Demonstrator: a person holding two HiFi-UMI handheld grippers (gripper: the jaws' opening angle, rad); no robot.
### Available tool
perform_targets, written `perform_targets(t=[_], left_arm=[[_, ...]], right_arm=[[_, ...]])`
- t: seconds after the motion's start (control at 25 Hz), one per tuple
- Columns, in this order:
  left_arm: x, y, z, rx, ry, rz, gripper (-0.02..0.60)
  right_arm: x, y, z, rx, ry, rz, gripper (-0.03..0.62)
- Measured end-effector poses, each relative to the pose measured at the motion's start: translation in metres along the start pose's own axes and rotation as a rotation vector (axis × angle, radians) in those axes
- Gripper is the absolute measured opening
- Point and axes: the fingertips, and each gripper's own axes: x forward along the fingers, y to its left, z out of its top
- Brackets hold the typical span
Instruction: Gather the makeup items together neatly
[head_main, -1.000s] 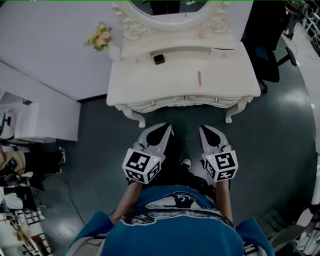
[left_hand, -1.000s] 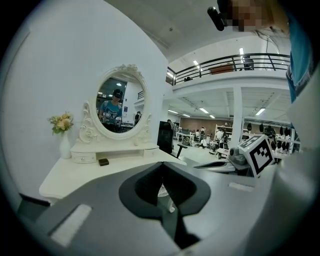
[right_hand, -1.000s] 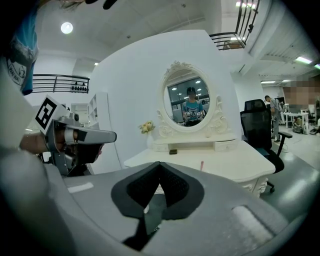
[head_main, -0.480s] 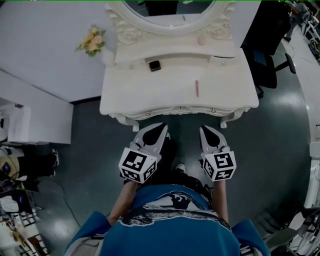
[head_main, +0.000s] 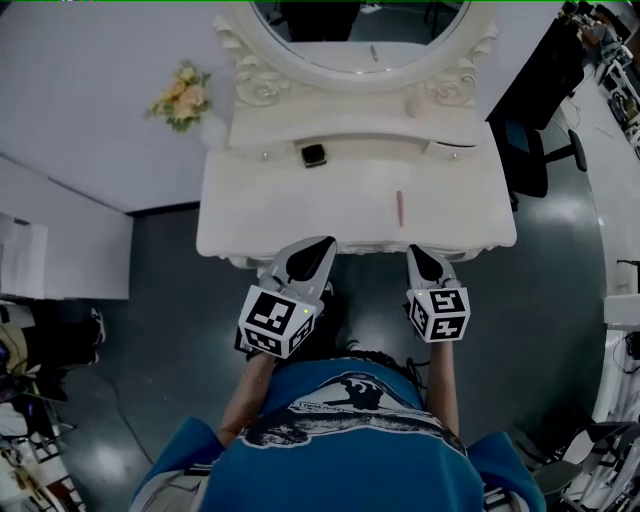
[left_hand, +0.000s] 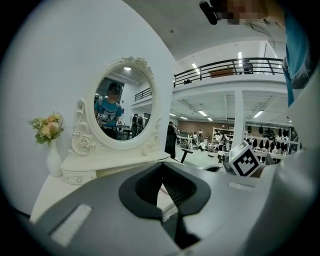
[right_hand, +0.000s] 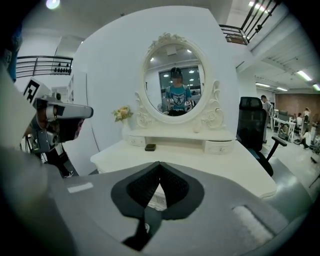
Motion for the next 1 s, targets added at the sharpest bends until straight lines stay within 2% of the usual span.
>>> perform_targets(t=[0.24, 0.44, 0.8, 1.0], left_arm=[[0.017, 0.033, 0.006, -0.018, -0.001, -0.024, 0.018], [0.034, 0.059, 0.008, -0.018, 0.005, -0.048, 0.018], [0.049, 0.11, 0.003, -0.026, 0.046, -0.058, 0.018], [0.047, 0.136, -0.009, -0.043, 0.084, -0.04, 0.018]], right_arm=[[0.037, -0.014, -0.002, 0.024, 0.06, -0.047, 0.005], [0.078, -0.038, -0.026, 0.032, 0.156, -0.112, 0.021], [0.133, -0.069, -0.087, 0.211, 0.326, -0.195, 0.061], [0.146, -0.08, -0.096, 0.222, 0.357, -0.252, 0.078]])
